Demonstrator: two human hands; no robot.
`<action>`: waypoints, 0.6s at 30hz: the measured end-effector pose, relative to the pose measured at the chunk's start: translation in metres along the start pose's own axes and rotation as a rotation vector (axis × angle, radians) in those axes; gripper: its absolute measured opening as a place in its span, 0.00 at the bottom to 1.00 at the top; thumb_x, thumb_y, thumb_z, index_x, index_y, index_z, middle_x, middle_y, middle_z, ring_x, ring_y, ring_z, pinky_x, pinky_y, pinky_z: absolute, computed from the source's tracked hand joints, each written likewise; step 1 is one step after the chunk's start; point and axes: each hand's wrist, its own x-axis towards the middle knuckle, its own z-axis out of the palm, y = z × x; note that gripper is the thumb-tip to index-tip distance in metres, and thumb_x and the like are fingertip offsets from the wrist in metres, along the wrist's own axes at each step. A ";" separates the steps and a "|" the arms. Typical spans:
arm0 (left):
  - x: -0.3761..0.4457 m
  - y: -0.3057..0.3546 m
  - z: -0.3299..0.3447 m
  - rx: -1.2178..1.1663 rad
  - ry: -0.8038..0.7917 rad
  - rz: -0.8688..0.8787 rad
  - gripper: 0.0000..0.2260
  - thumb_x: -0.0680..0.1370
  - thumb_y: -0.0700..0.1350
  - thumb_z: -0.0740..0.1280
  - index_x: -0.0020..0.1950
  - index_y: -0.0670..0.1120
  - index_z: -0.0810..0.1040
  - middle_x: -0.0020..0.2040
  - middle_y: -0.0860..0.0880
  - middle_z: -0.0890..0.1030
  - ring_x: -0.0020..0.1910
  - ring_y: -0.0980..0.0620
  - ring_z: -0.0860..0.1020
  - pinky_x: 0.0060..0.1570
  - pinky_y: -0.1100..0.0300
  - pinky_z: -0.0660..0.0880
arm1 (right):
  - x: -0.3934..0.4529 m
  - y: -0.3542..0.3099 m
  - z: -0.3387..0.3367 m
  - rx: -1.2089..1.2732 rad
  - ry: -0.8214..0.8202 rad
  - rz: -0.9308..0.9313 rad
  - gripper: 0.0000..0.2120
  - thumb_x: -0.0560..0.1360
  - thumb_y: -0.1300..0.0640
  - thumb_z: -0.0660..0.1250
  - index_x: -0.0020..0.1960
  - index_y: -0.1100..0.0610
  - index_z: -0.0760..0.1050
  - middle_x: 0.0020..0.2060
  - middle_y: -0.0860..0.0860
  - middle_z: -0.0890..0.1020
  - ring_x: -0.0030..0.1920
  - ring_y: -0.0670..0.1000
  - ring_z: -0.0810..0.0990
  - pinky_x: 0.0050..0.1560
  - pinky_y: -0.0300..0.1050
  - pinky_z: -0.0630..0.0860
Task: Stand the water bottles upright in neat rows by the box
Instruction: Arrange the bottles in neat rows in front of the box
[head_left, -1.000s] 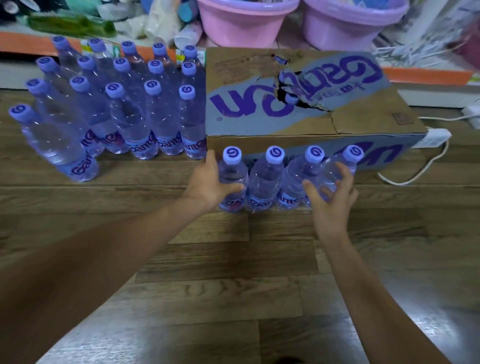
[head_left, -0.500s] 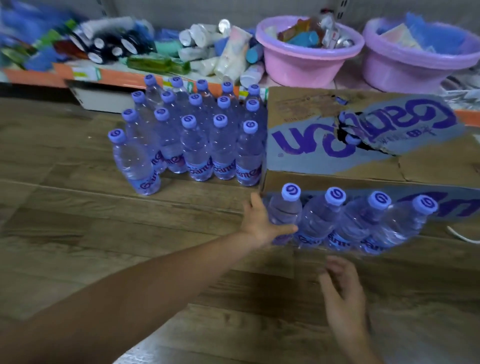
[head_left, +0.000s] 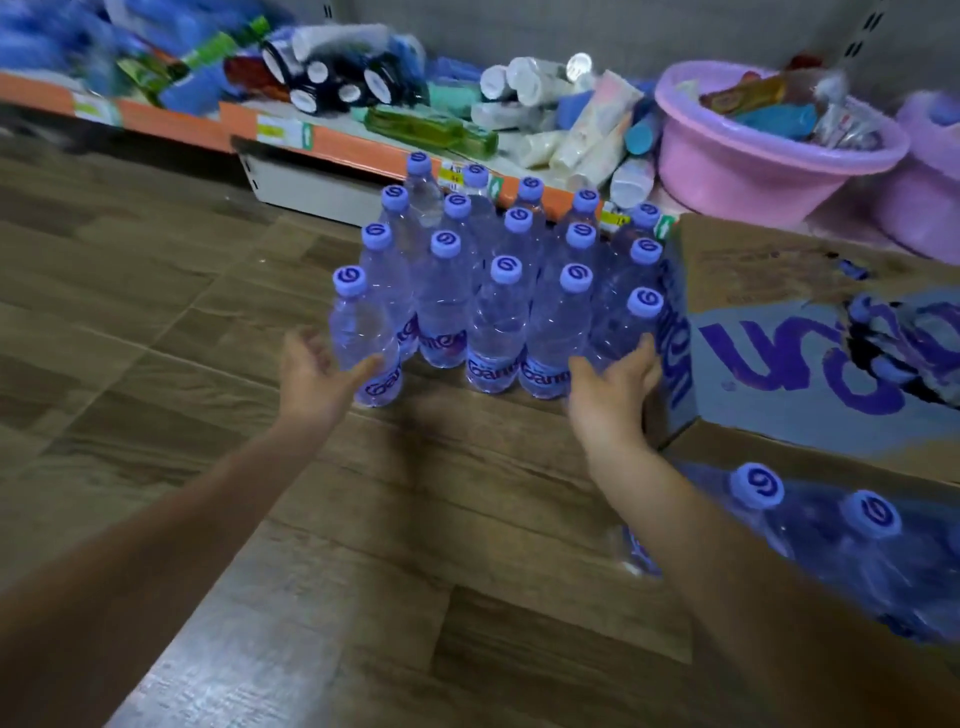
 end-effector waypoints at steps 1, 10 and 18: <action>0.008 0.003 0.002 0.044 0.022 0.038 0.33 0.67 0.41 0.76 0.65 0.36 0.63 0.61 0.39 0.68 0.57 0.46 0.71 0.54 0.61 0.72 | 0.012 -0.002 0.005 -0.032 0.063 0.049 0.36 0.77 0.59 0.61 0.76 0.58 0.41 0.76 0.56 0.48 0.75 0.56 0.55 0.69 0.45 0.59; 0.023 0.002 0.029 0.009 0.075 0.019 0.32 0.64 0.46 0.78 0.60 0.39 0.66 0.62 0.40 0.71 0.60 0.46 0.72 0.55 0.59 0.68 | 0.064 -0.006 0.016 -0.167 0.231 0.151 0.36 0.72 0.52 0.70 0.71 0.62 0.53 0.72 0.60 0.59 0.71 0.62 0.61 0.68 0.55 0.63; 0.006 -0.024 -0.003 -0.007 -0.100 0.121 0.29 0.62 0.46 0.79 0.56 0.49 0.67 0.54 0.49 0.77 0.52 0.50 0.77 0.53 0.53 0.75 | 0.046 0.011 0.003 -0.375 0.186 -0.033 0.26 0.75 0.57 0.66 0.64 0.64 0.56 0.66 0.63 0.69 0.63 0.63 0.72 0.59 0.54 0.71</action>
